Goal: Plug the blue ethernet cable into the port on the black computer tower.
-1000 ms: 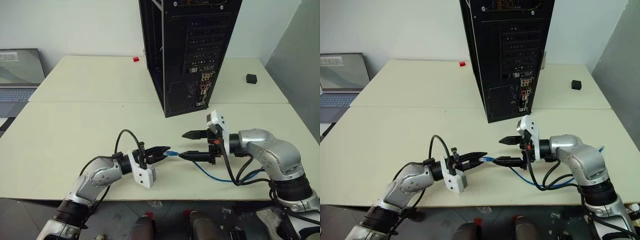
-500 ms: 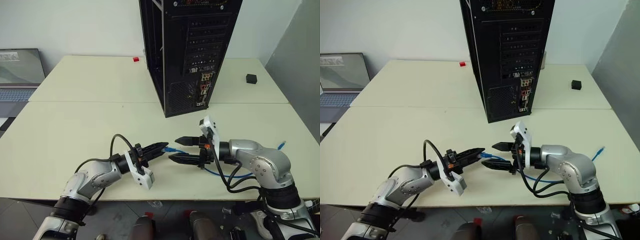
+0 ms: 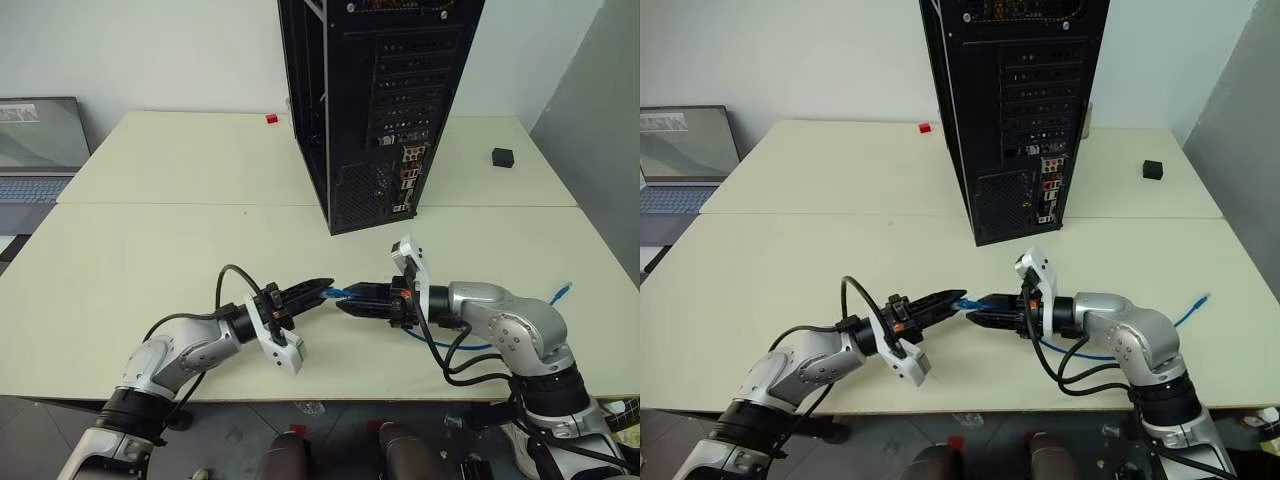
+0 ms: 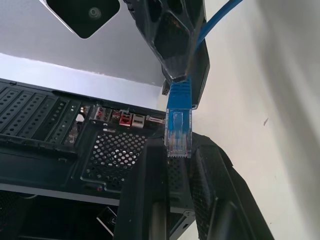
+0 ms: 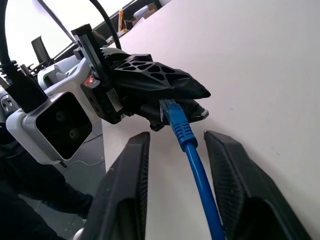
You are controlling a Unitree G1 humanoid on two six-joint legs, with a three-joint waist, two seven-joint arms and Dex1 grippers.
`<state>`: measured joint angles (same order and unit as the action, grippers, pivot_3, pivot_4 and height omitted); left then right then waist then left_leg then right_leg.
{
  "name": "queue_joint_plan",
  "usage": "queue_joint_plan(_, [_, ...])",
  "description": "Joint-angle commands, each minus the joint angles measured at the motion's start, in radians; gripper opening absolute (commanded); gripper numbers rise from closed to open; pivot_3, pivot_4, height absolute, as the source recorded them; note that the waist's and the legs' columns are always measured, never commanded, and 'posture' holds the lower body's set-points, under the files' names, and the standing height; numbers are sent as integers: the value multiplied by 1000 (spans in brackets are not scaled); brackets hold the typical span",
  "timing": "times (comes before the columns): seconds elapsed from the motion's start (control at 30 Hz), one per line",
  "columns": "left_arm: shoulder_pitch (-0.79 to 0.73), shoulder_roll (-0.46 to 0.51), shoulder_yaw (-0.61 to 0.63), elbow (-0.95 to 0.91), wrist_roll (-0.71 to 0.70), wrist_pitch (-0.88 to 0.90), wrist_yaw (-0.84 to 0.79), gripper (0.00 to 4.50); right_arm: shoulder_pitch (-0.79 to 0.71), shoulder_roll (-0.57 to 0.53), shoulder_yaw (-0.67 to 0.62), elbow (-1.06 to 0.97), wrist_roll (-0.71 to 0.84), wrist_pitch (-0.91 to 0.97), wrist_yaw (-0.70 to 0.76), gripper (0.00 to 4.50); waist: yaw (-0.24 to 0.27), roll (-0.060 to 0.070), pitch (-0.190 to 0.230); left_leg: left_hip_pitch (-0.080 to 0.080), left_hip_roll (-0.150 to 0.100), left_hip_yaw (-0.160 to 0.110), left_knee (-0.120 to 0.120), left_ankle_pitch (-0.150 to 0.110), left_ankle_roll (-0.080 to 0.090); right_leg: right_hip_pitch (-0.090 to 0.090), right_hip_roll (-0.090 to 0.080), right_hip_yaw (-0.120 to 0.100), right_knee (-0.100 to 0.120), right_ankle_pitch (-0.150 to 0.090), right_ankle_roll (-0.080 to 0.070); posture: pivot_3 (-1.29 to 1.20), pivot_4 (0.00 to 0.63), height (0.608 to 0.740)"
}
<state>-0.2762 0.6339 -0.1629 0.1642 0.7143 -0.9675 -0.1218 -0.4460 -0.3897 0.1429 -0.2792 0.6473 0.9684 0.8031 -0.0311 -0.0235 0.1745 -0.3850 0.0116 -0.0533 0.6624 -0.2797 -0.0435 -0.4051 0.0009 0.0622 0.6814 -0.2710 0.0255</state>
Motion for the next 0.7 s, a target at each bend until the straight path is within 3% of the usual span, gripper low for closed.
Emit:
queue_joint_plan(0.03, [-5, 9, -8, -24, 2, -2, 20, 255, -21, 4, 2, -15, 4, -21, -4, 698, 0, 0, 0, 0, 0, 0, 0, 0, 0, 0, 0, 0, 0, 0, 0, 0, 150, 740])
queue_joint_plan(0.13, [-3, 9, -11, -25, 5, -4, 23, 254, -21, 6, 2, -11, 5, -20, -7, 27, 0, 0, 0, 0, 0, 0, 0, 0, 0, 0, 0, 0, 0, 0, 0, 0, 150, 740])
queue_joint_plan(0.4, [0, 24, -31, -15, -7, -42, 18, 254, -29, 5, -6, 5, 12, -10, -8, 0, 0, 0, 0, 0, 0, 0, 0, 0, 0, 0, 0, 0, 0, 0, 0, 0, 150, 740])
queue_joint_plan(0.53, [7, 45, -63, -2, -113, -45, -45, 254, -31, -2, -11, 9, 16, -4, -6, 0, 0, 0, 0, 0, 0, 0, 0, 0, 0, 0, 0, 0, 0, 0, 0, 0, 150, 740])
queue_joint_plan(0.6, [5, 46, -66, -3, -154, -35, -62, 957, -31, -10, -12, 8, 17, -2, -3, 0, 0, 0, 0, 0, 0, 0, 0, 0, 0, 0, 0, 0, 0, 0, 0, 0, 150, 740])
queue_joint_plan(0.7, [1, 50, -76, -1, -202, -21, -96, 1456, -29, -23, -19, 7, 19, 0, 1, 0, 0, 0, 0, 0, 0, 0, 0, 0, 0, 0, 0, 0, 0, 0, 0, 0, 150, 740])
